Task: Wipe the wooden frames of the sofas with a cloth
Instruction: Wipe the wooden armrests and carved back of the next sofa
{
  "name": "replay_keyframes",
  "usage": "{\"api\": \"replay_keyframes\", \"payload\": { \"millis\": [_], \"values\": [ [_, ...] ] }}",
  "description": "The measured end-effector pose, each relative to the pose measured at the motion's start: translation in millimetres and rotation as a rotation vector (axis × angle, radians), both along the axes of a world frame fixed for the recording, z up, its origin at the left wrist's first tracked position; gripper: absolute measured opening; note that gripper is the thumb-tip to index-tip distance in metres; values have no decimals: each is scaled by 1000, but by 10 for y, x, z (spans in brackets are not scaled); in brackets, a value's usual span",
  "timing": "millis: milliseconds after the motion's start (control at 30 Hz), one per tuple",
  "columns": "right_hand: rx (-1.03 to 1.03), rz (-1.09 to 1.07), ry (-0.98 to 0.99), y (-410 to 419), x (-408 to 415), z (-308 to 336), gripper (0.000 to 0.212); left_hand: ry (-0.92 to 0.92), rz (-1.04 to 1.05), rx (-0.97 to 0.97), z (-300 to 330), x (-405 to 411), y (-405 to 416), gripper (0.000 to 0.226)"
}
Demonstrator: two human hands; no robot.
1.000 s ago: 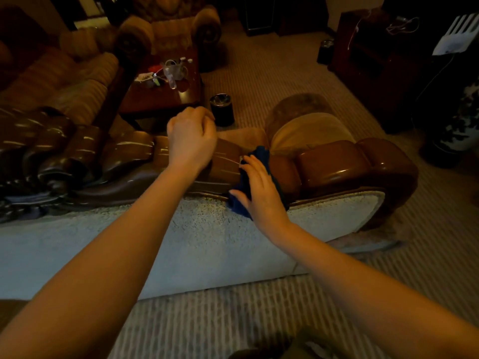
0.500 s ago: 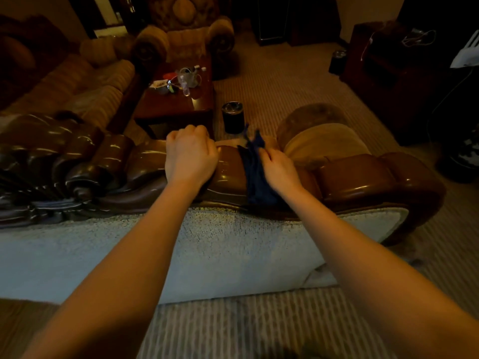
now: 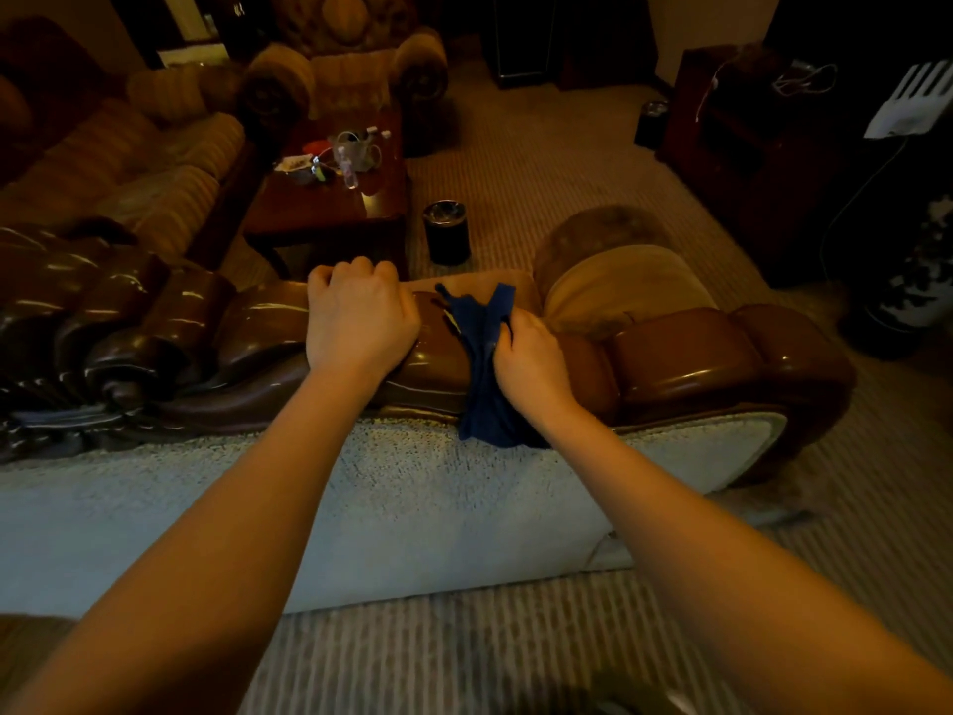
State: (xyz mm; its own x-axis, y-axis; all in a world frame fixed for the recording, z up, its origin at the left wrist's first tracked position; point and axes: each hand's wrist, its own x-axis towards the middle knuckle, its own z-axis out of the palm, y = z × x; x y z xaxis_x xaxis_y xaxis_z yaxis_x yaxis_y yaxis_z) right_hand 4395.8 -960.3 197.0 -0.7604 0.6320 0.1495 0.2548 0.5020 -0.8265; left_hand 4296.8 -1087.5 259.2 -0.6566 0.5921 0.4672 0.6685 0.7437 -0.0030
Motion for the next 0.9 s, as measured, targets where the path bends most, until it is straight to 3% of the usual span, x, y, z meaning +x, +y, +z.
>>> {"api": "replay_keyframes", "payload": {
  "millis": [233, 400, 567, 633, 733, 833, 900],
  "values": [
    [202, 270, -268, 495, -202, 77, 30, -214, -110, 384, 48, 134, 185, 35],
    [260, 584, -409, 920, -300, 96, 31, -231, -173, 315, -105, 476, 555, 33],
    [399, 687, -865, 1556, -288, -28, 40, -270, -124, 402, -195, 620, 844, 15],
    [484, 759, -947, 1658, -333, -20, 41, -297, -75, 424, -297, 698, 1016, 15],
    [412, 927, -810, 1664, -549, -112, 36, -208, 70, 367, -455, 743, 1188, 20],
    [222, 1051, -560, 1467, -786, -166, 31, -82, 193, 472, -495, 719, 1235, 17],
    [96, 1068, -359, 1228, -930, -79, 25, 22, 287, 437, -516, 712, 1273, 12]
  ]
}}
